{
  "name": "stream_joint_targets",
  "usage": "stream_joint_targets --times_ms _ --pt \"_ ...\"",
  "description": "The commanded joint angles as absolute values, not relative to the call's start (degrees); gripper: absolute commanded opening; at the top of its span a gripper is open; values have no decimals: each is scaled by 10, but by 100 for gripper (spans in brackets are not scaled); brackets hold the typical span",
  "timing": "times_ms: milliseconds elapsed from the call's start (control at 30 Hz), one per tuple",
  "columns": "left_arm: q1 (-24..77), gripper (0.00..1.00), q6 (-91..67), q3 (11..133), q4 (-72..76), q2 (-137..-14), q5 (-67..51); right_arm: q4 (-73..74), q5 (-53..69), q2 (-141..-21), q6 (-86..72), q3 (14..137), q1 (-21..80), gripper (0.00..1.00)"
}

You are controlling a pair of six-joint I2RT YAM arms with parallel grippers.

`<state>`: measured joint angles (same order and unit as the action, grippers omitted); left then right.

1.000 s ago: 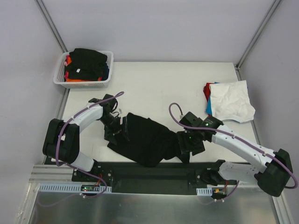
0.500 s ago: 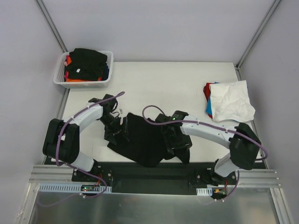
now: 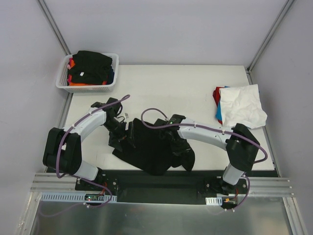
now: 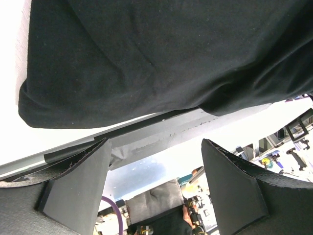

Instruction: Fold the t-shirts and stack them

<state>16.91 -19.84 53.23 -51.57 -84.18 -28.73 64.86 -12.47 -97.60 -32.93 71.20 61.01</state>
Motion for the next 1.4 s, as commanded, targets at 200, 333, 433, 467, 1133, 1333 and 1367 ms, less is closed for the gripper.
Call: stream_joint_targets --times_ms 200,333,433,467,1133,1333,1367 --pt "173 74 -184 542 -531 -821 -291 738 -176 -958 -363 762 613 5" --pt "173 74 -187 535 -528 -814 -286 787 -216 -933 -367 810 612 1" --pt "173 74 -192 529 -525 -816 -281 816 -242 -923 -347 863 587 1" --pt "173 74 -196 530 -524 -815 -280 820 -246 -924 -339 873 578 1" --pt "173 75 -253 567 -501 -856 -243 811 -241 -864 -176 904 359 1" --pt "173 73 -269 572 -452 -902 -249 782 -185 -873 -162 889 359 1" --pt "173 69 -270 577 -439 -910 -255 778 -172 -874 -158 889 359 1"
